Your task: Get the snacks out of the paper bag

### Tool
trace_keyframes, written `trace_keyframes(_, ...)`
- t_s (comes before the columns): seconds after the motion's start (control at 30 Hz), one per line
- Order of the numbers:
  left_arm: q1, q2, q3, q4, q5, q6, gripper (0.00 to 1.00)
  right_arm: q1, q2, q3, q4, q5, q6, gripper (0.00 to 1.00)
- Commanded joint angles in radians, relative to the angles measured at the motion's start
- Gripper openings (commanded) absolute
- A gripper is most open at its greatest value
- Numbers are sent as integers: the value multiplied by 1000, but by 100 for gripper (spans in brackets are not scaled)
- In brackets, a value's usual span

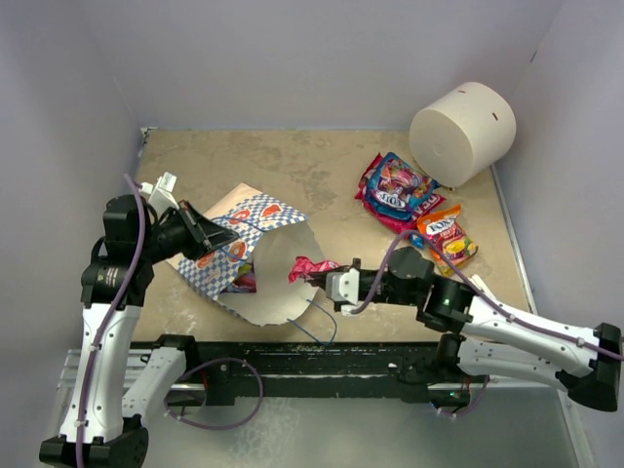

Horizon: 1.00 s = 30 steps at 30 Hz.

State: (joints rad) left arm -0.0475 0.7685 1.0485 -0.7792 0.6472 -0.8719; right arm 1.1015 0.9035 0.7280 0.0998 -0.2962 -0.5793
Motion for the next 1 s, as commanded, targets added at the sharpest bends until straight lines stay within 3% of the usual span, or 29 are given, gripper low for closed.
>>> trace_keyframes(0.0, -2, -3, -5, 36, 1, 3, 0, -1, -91, 17, 72, 207, 47, 0)
trace_keyframes(0.17, -2, 6, -1, 47, 2, 1, 0, -104, -119, -84, 448, 770, 208, 0)
trace_keyframes(0.27, -1, 8, 0, 47, 2, -2, 0, -311, -71, -59, 408, 904, 469, 0)
trace_keyframes(0.4, -2, 9, 3, 47, 4, -4, 0, -573, 52, -9, 206, 1002, 847, 0)
trace_keyframes(0.53, -2, 7, 10, 37, 2, -4, 0, -783, 175, 30, 22, 909, 1129, 0)
trace_keyframes(0.67, -2, -3, 14, 17, -2, 0, 0, -976, 285, 47, -29, 726, 1242, 0)
trace_keyframes(0.97, -2, -15, 16, -11, -2, 10, 0, -1039, 428, 67, 51, 706, 1214, 0)
